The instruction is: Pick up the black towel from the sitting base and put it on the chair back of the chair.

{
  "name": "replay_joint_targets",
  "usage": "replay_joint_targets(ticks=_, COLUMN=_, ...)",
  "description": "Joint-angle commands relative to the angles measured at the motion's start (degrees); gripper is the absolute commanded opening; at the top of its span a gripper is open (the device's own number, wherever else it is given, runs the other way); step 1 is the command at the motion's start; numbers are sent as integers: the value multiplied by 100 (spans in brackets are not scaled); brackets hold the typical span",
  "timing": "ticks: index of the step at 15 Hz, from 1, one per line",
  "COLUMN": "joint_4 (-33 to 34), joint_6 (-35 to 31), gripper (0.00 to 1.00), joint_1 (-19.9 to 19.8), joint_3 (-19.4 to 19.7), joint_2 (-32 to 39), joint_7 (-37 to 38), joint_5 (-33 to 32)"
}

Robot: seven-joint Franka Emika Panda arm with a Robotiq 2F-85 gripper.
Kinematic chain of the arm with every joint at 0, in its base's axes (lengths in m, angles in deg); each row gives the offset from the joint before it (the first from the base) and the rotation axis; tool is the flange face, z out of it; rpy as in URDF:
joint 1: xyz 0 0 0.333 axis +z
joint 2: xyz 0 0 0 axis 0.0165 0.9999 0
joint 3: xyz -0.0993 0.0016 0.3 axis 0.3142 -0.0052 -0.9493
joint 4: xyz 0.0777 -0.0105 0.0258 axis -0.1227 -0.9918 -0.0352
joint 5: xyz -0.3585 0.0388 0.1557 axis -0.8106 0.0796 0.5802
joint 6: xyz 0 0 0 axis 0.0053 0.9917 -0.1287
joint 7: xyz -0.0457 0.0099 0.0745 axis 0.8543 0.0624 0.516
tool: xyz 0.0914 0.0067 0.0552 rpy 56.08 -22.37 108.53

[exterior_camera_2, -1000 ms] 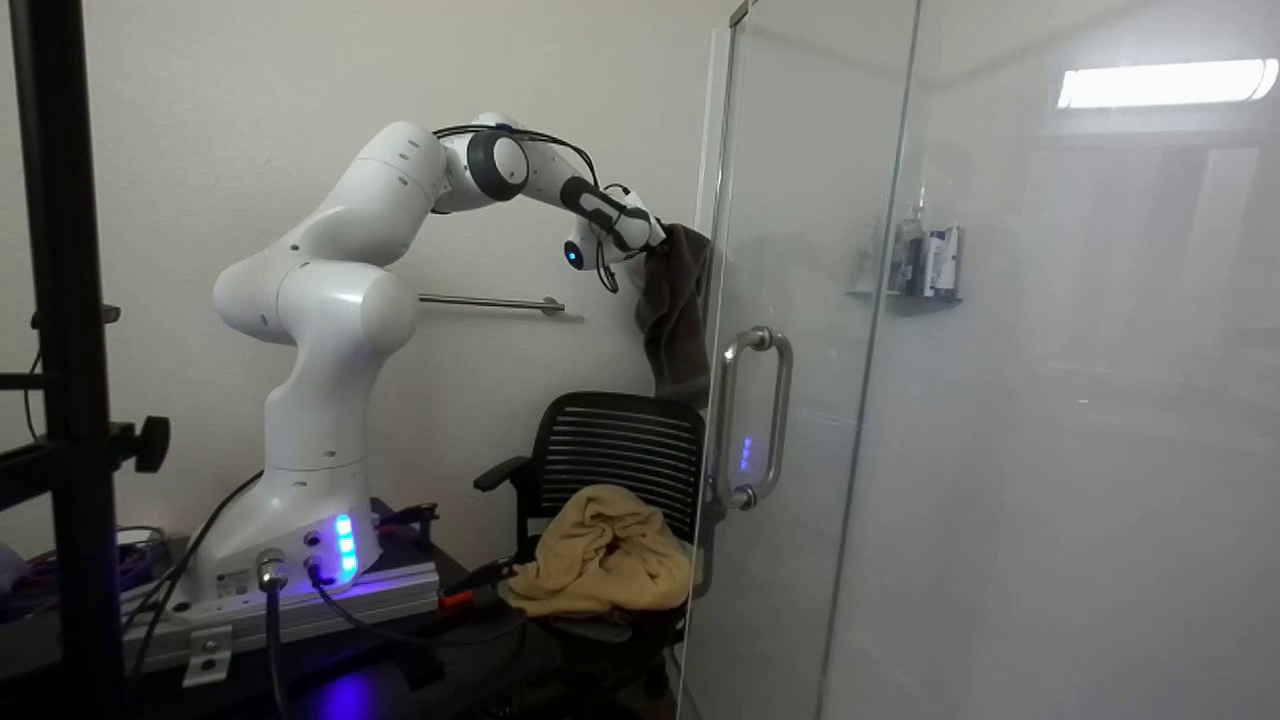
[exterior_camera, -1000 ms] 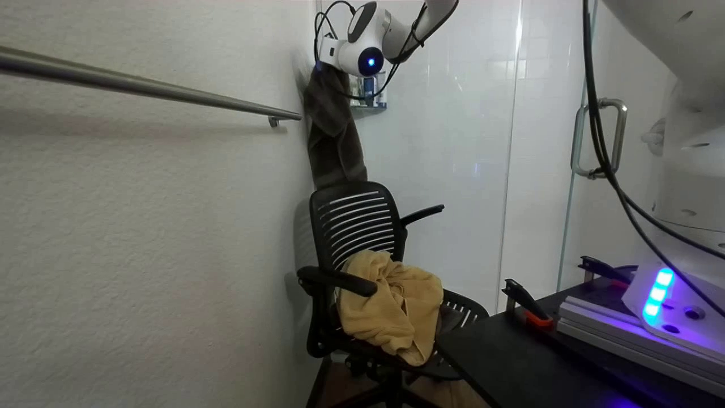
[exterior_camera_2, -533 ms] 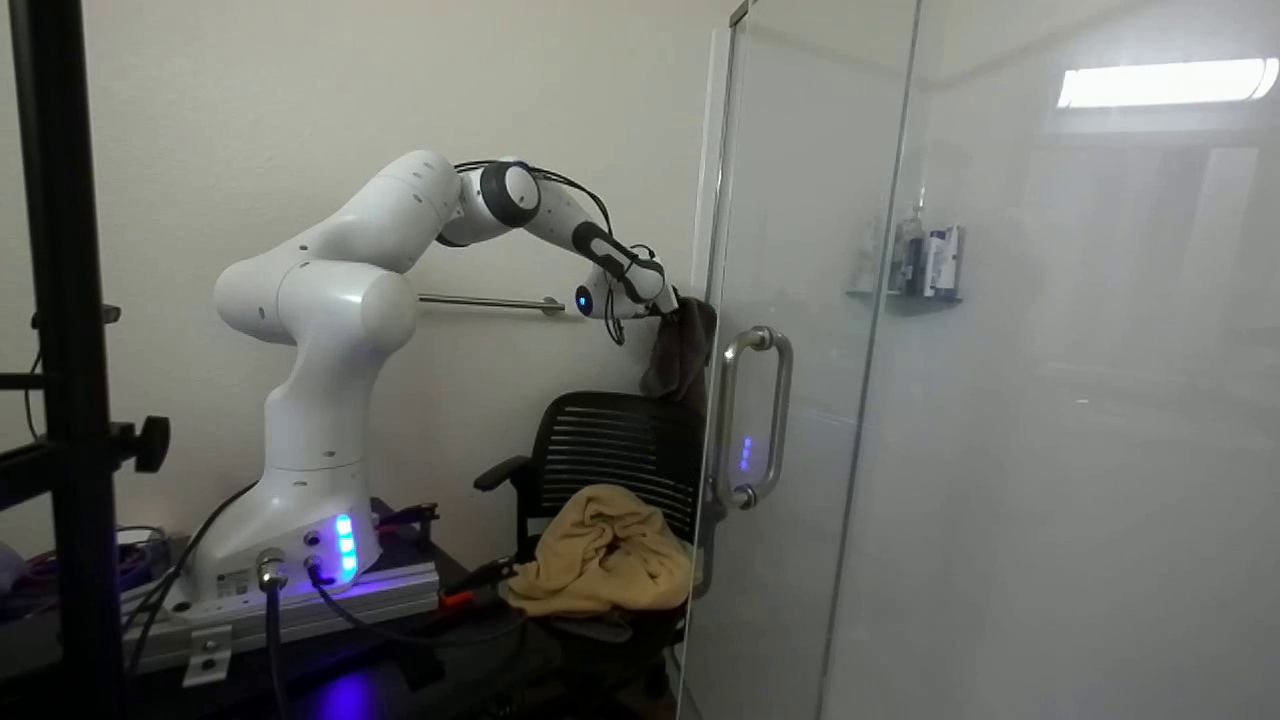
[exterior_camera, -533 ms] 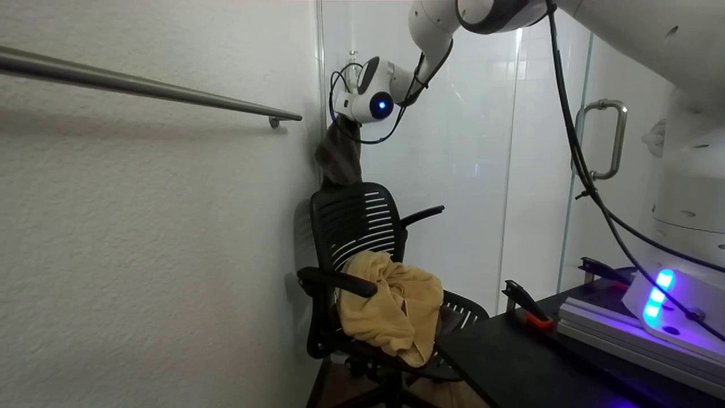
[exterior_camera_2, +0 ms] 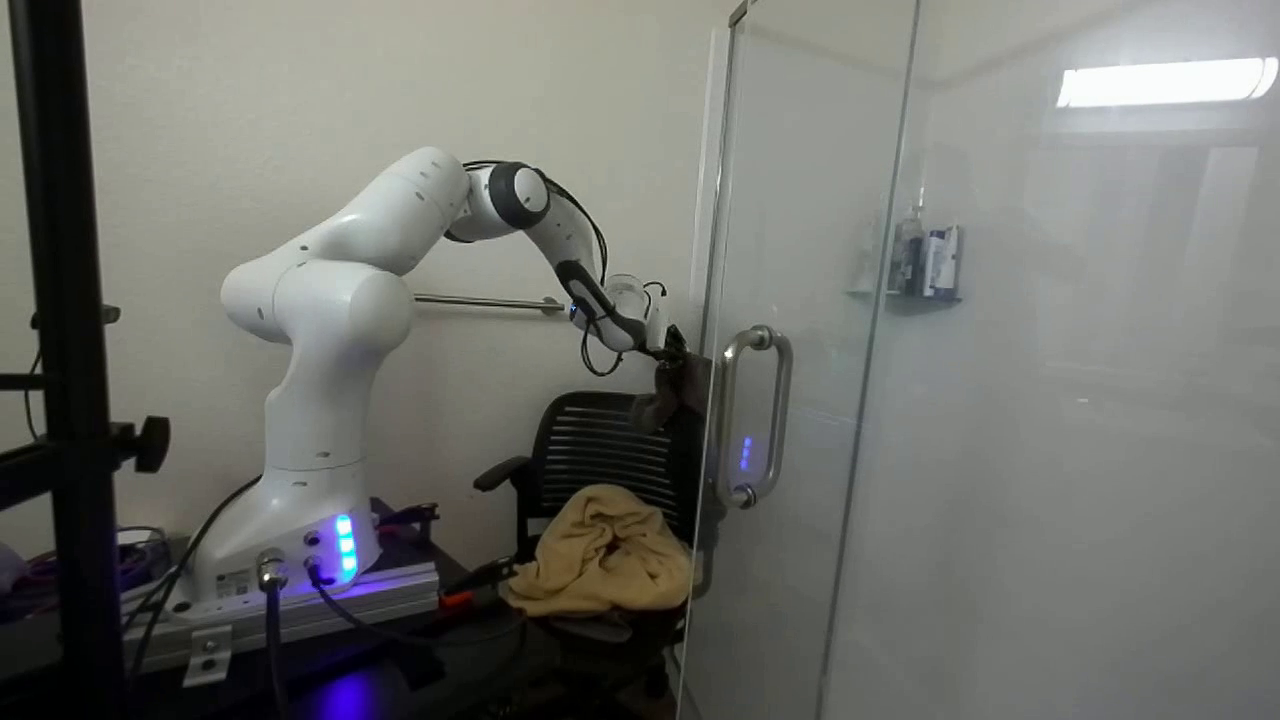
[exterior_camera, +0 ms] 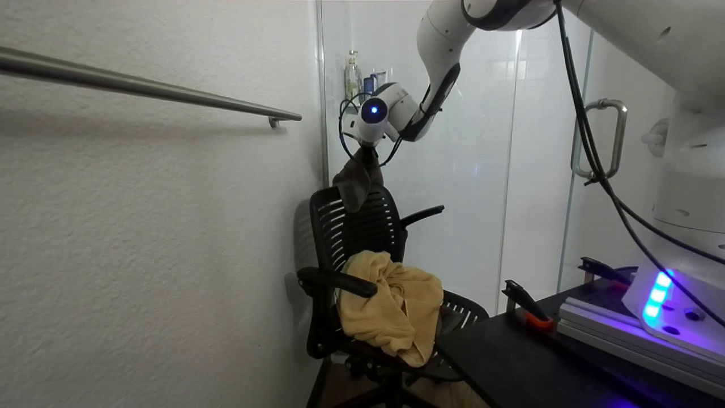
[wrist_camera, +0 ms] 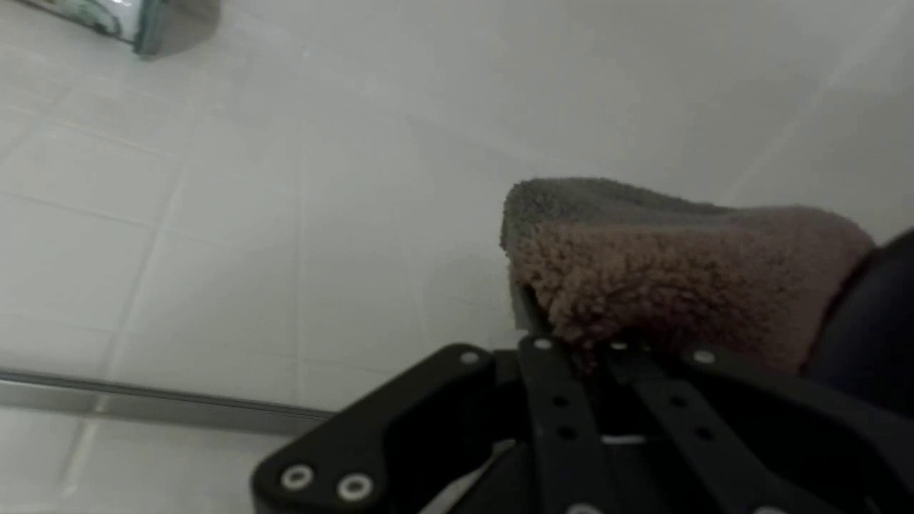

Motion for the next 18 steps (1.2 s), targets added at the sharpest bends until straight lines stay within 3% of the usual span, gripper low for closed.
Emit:
replay_joint_targets(ticks=1, joint_4=-806, joint_6=415, gripper=1, joint_1=-646, joint_3=-1004, joint_2=-385, joint_7=-1080, joint_5=1109)
replay_joint_targets(ticks=7, joint_4=-1351, joint_6=733, gripper=1, joint_1=-1237, joint_3=-1865, joint_2=-340, joint_7=-2360, joint_5=3386)
replay_joint_targets(ticks=9, joint_4=-1566, joint_6=1514, gripper=1, joint_1=-1088, joint_3=-1931, joint_2=-708, joint_7=-2507, joint_5=4099)
replay_joint_targets(ticks=13, joint_4=-1417, joint_6=3213, gripper=1, joint_1=-643, joint_3=-1971, joint_2=-1248, joint_7=-2556, joint_5=4640)
replay_joint_targets(ticks=16, joint_4=-1274, joint_6=3587, gripper=1, joint_1=-708, joint_3=-2196, joint_2=-1173, joint_7=-3041, joint_5=5133)
replay_joint_targets(ticks=17, joint_4=-1244, joint_6=3441, gripper=23, joint_1=-797, joint_3=-2267, joint_2=-1029, joint_7=-3287, joint_5=5314)
replay_joint_targets(ticks=18, joint_4=-1219, joint_6=3378, gripper=32, joint_1=-823, joint_3=-2282, joint_2=-900, joint_7=-3487, joint_5=5441)
